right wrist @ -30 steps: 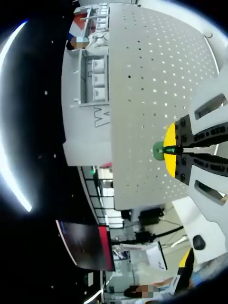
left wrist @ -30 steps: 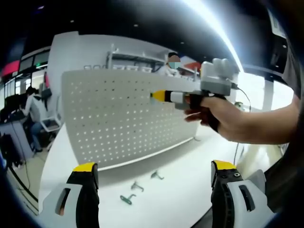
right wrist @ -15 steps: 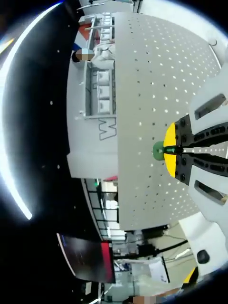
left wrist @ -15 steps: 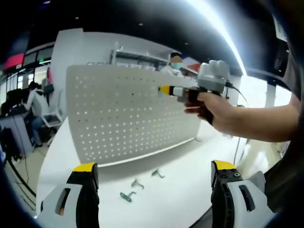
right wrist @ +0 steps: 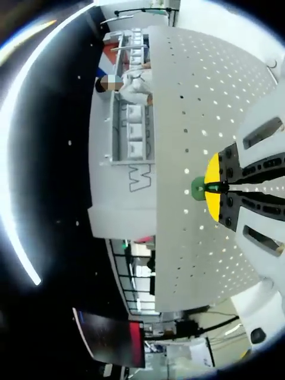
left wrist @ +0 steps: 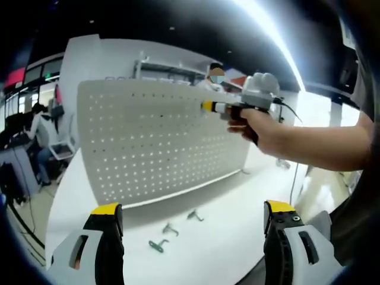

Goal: Insert the hook assembly into the mounting plate slot until the hook locks in place.

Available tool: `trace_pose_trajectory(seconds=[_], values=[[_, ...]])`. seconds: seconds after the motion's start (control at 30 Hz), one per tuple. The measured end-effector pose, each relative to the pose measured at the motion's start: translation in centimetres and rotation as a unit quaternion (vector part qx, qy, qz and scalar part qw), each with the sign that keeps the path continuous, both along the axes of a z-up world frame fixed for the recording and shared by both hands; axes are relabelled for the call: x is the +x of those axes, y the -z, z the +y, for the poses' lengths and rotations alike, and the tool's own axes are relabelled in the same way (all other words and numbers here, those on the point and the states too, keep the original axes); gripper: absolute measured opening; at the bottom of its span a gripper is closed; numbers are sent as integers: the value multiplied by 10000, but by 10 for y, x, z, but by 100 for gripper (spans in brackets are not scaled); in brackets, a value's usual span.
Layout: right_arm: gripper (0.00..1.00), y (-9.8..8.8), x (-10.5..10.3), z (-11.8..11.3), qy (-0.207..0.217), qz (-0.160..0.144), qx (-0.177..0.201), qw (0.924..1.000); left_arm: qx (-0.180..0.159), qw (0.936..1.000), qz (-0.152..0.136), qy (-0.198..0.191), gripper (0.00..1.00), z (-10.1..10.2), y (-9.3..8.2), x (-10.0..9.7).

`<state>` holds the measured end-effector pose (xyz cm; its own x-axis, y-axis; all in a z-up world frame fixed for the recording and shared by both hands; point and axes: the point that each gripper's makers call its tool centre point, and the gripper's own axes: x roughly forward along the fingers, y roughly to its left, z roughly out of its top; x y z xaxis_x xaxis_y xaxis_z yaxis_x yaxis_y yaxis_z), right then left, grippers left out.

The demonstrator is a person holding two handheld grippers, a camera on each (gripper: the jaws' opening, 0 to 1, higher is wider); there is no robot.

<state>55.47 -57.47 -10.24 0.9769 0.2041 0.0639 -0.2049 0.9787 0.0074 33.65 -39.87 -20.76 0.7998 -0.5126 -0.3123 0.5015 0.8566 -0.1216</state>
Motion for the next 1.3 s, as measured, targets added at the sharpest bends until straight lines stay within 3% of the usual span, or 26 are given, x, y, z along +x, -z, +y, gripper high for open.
trace_pose_trajectory(seconds=[0.63,1.3], values=[[0,-12,11,-11,310,-315,153,9989,59,9999,3,-84,100,5,-1,5],[0,-3,21,-10,287,-298,166,9990,56,9999,73,-137,100,8,3,10]])
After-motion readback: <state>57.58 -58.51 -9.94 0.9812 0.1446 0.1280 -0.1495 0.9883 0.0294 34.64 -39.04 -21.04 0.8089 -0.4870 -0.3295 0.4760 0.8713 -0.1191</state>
